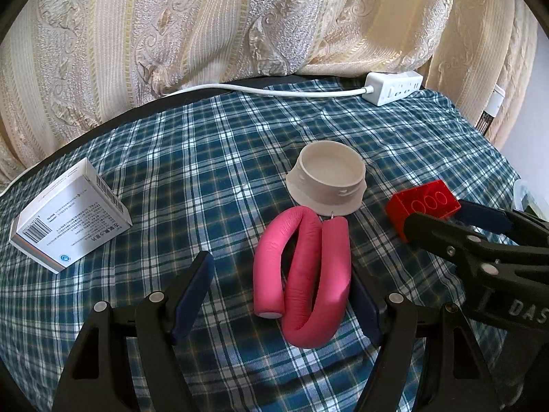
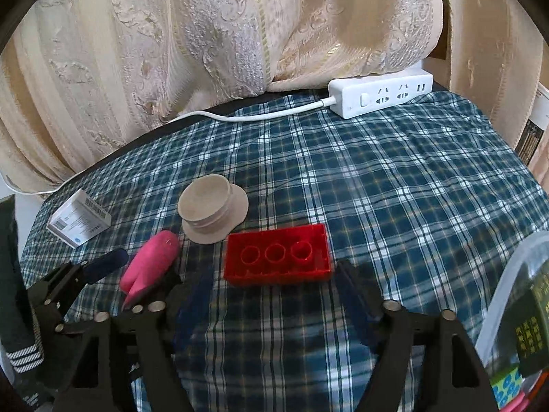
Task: Organize objects
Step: 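Grasp the pink foam curler with the left gripper while the right gripper grasps the red duplo brick, then carry the pink curler and red brick toward the clear bowl with both grippers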
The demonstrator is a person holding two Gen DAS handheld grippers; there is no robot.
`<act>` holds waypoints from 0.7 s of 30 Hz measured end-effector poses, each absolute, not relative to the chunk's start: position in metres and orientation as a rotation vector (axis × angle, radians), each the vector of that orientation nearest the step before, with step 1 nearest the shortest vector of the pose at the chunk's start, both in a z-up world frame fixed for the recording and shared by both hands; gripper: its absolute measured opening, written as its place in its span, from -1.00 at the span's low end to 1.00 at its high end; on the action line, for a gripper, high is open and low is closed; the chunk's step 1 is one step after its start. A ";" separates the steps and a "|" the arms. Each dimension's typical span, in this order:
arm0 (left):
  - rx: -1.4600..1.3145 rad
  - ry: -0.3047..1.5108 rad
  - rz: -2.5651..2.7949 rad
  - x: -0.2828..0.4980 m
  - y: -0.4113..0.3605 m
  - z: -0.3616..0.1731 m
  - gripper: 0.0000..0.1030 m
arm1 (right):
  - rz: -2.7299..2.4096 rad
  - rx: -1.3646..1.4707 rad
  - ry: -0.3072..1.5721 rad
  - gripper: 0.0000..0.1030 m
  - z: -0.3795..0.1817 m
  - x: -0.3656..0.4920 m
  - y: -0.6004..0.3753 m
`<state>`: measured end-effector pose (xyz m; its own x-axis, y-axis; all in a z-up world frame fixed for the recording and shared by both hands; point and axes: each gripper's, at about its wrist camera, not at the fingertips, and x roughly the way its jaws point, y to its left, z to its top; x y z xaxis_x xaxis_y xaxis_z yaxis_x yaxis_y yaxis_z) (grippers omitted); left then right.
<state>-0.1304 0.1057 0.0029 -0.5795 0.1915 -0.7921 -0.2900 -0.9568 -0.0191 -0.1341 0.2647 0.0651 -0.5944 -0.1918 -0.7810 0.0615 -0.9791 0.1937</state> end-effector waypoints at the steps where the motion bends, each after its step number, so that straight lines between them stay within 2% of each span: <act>1: -1.268 0.163 2.569 -0.130 0.106 0.003 0.49 | -2.676 1.342 -0.217 0.56 0.064 -0.136 0.265; 13: -1.267 0.163 2.568 -0.130 0.105 0.002 0.50 | -2.709 1.358 -0.110 0.55 0.058 -0.146 0.258; 17: -1.267 0.163 2.568 -0.130 0.105 0.002 0.51 | -2.727 1.350 -0.064 0.32 0.058 -0.145 0.255; 21: -1.267 0.163 2.568 -0.130 0.105 0.002 0.51 | -2.732 1.344 -0.075 0.32 0.059 -0.143 0.256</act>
